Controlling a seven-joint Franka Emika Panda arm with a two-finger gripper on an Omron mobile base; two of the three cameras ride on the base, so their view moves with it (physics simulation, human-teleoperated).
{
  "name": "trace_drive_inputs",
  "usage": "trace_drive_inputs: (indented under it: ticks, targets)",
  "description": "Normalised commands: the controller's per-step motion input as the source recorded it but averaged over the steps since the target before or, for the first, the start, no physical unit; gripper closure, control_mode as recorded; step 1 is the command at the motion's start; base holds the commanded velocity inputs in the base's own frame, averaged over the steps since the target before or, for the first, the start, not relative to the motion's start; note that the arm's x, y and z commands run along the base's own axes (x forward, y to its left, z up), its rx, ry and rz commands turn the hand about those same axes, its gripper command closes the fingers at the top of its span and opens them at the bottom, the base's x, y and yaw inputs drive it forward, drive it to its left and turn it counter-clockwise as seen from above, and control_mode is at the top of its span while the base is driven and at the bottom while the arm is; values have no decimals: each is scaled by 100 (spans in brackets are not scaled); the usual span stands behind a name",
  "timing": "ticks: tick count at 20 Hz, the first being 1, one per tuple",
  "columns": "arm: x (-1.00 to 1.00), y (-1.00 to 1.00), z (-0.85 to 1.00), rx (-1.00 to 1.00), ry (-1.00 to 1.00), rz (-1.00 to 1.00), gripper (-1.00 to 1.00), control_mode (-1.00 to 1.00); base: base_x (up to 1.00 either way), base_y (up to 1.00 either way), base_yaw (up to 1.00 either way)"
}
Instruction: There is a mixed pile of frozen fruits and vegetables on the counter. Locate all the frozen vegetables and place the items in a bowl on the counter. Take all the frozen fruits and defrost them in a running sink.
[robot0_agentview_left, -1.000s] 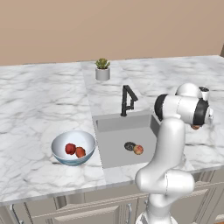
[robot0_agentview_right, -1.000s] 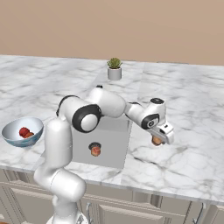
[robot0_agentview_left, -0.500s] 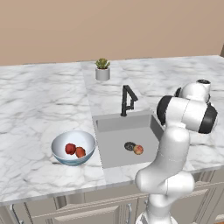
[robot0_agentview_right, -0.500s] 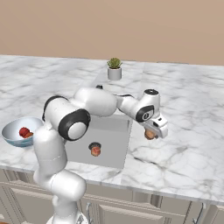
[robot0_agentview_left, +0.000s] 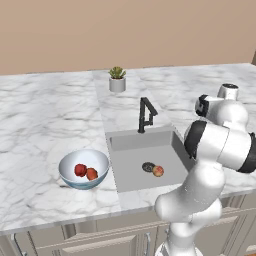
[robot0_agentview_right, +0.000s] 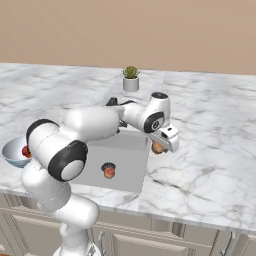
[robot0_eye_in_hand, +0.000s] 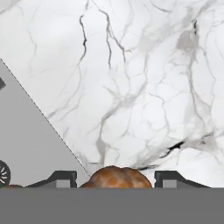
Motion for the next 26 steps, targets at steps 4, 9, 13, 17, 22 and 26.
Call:
trace_drive_inputs:
  ticks: [4, 9, 13, 17, 22, 26]
  targets:
    - [-32, 56, 42, 1, -1, 4, 100, -100, 0, 0, 0]
    - [-32, 54, 33, 1, -6, 6, 100, -100, 0, 0, 0]
    - [-37, 53, 10, 0, -6, 11, 100, -100, 0, 0, 0]
    - [-10, 54, 0, -2, 1, 11, 100, -100, 0, 0, 0]
    - [-1, 45, 0, -2, 0, 9, 100, -100, 0, 0, 0]
    - [0, 32, -13, 1, -1, 20, 100, -100, 0, 0, 0]
